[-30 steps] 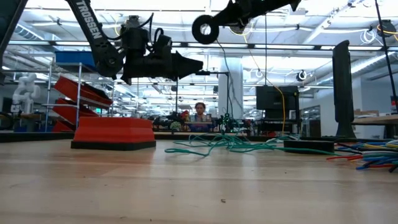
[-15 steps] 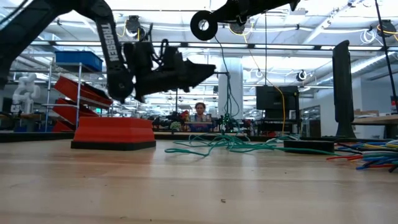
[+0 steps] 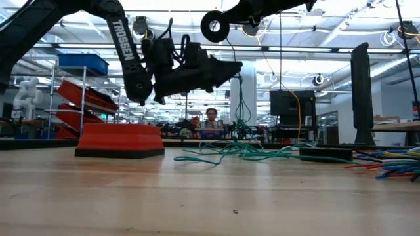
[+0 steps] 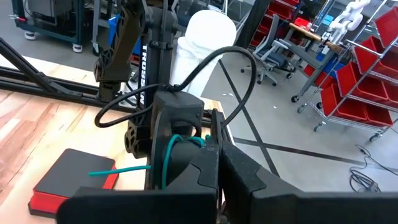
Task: Coiling cords
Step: Coil the green wire cable on the spool
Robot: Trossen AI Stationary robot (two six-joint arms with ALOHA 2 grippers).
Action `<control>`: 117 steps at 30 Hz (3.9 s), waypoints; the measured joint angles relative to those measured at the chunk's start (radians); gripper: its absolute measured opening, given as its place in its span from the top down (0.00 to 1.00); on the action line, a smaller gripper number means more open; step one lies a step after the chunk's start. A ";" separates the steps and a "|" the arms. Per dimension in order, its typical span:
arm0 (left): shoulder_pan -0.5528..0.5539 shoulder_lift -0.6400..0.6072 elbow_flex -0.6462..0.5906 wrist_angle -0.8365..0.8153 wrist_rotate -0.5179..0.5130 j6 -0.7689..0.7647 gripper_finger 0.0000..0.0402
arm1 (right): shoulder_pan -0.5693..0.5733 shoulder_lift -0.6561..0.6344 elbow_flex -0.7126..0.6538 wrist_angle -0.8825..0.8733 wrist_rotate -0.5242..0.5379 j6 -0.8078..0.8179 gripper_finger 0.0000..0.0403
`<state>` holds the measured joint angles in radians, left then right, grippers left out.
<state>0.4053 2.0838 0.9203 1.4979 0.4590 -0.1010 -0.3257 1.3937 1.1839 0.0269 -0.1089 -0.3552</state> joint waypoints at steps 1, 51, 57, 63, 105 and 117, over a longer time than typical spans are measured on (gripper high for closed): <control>0.000 0.000 0.000 -0.015 0.000 0.008 0.59 | 0.000 0.000 0.000 0.000 0.001 -0.001 1.00; 0.101 -0.105 -0.048 -0.212 0.022 -0.024 1.00 | -0.009 0.000 0.000 -0.419 0.475 -0.064 1.00; 0.084 -0.107 -0.042 -0.218 0.035 -0.043 1.00 | -0.009 0.012 0.001 -0.413 0.506 -0.080 1.00; 0.077 -0.107 -0.011 -0.217 0.047 -0.104 1.00 | -0.007 0.095 0.001 -0.406 0.506 -0.106 1.00; -0.045 -0.109 -0.005 -0.268 -0.388 0.038 0.96 | -0.031 0.089 -0.003 -0.029 0.372 0.064 1.00; -0.042 -0.106 -0.011 -0.312 -0.492 0.108 0.66 | -0.034 0.018 0.001 -0.025 0.284 0.135 1.00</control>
<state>0.3632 1.9774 0.9092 1.1864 -0.0333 0.0067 -0.3597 1.4120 1.1848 0.0017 0.1753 -0.2198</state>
